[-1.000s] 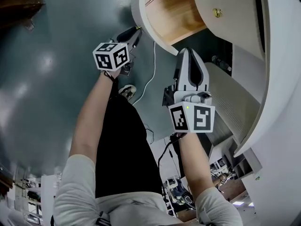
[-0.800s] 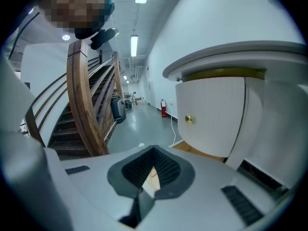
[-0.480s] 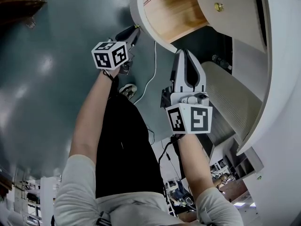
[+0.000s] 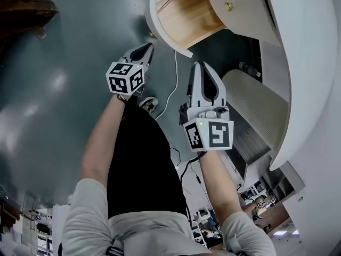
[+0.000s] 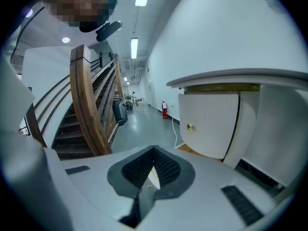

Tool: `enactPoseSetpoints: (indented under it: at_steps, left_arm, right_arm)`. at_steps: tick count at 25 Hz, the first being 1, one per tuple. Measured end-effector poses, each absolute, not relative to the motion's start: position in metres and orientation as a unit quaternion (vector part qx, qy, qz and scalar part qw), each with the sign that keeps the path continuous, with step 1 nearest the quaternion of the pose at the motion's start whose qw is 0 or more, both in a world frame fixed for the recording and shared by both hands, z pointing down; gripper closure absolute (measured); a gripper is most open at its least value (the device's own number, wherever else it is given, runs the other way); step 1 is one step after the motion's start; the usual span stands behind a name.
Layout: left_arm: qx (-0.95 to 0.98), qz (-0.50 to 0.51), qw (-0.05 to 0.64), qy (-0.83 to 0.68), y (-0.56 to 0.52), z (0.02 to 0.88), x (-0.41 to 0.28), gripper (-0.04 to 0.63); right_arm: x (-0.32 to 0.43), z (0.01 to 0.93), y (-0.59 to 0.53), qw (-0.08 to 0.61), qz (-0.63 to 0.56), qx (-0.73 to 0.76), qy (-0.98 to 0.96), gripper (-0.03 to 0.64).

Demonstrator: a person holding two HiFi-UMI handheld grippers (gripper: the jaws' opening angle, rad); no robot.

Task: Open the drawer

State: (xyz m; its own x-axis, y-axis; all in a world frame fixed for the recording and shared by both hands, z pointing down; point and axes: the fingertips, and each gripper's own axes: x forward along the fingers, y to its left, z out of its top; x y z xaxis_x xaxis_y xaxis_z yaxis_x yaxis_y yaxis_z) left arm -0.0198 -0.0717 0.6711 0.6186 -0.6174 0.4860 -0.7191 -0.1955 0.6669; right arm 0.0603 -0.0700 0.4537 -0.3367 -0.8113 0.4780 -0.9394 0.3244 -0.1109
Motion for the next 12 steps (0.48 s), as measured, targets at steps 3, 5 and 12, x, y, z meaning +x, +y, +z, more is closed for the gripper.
enactPoseSetpoints:
  at_steps: [3, 5, 12]
  left_arm:
    - [0.788, 0.076, 0.417, -0.446, -0.066, 0.626, -0.032, 0.591]
    - [0.796, 0.096, 0.383, -0.459, -0.06, 0.593, -0.039, 0.591]
    - [0.813, 0.108, 0.32, -0.474, -0.027, 0.46, -0.047, 0.591]
  right_arm:
    - [0.062, 0.429, -0.064, 0.166, 0.185, 0.551, -0.797, 0.603]
    - [0.067, 0.413, -0.057, 0.162, 0.186, 0.553, -0.795, 0.603]
    - [0.067, 0.346, -0.02, 0.162, 0.172, 0.558, -0.796, 0.603]
